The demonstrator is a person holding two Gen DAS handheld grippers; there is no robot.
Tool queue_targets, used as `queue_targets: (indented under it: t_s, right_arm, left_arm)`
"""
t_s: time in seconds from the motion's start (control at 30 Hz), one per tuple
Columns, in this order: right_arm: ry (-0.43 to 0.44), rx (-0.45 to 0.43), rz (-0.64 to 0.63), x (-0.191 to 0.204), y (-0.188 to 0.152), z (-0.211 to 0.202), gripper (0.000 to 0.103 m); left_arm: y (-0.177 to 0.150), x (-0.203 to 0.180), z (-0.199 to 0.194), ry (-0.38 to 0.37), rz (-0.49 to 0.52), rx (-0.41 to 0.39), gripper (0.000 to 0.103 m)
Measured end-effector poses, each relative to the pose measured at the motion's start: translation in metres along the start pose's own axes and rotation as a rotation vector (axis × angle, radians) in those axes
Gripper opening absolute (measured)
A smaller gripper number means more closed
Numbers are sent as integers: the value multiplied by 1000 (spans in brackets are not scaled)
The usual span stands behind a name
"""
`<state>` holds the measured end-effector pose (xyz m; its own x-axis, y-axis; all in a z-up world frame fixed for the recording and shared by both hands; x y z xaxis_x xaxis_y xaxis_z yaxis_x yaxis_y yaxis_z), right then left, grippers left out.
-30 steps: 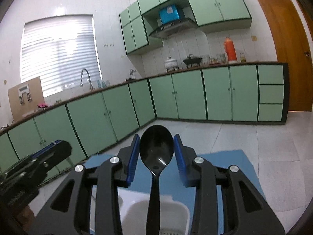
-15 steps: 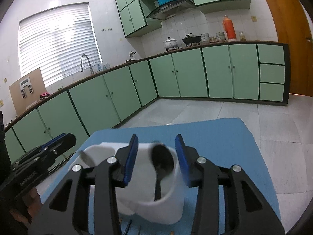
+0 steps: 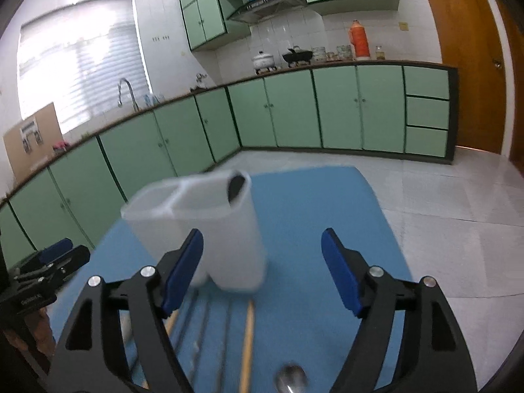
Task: Organize utensils
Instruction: 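Grasp the second metal spoon with the left tool while the right tool grasps another spoon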
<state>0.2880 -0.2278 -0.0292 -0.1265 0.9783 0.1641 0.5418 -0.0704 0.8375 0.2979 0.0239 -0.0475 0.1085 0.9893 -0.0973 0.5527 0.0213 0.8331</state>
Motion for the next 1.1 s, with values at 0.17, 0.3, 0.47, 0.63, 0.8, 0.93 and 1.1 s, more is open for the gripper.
queue_targets:
  t_s: [0.17,0.3,0.47,0.63,0.8,0.93,1.1]
  right_arm:
    - [-38,66,-4,-10,-30,-7,73]
    - [-70,102,-34,-11,-48,-8,73]
    - [-72,131,-52,-12,-57,-7,73]
    - [-80,152,-71,-13,-59,-2,73]
    - [-79,175,-90,-11,-63,0,73]
    - [-65,210,-117,-7,-70,1,73]
    - [-59,264,-160,-3,-81,5,70]
  left_arm:
    - [-37,-3,8,40,26,97,85]
    - [-55,-4,22,53,38,162,85]
    - [-66,-6,36,62,52,224,85]
    - [-70,-9,38,46,53,259,75]
    - [-78,-14,44,29,58,306,56]
    - [-76,-17,41,7,58,309,36]
    - [-74,-16,36,8,61,292,35]
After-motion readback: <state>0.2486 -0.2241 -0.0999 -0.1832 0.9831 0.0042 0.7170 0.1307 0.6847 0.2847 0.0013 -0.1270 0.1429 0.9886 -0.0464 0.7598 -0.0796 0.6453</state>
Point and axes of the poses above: each gripper's, at about its wrist camera, not at the fingertips, and z roughly the way its jaws point, x to its left, y to its top, the point moved 5 cm from there along z, roughly the way its jaws point, and after that the axes turned 2 degrees about -y, right-handed, at the moved point
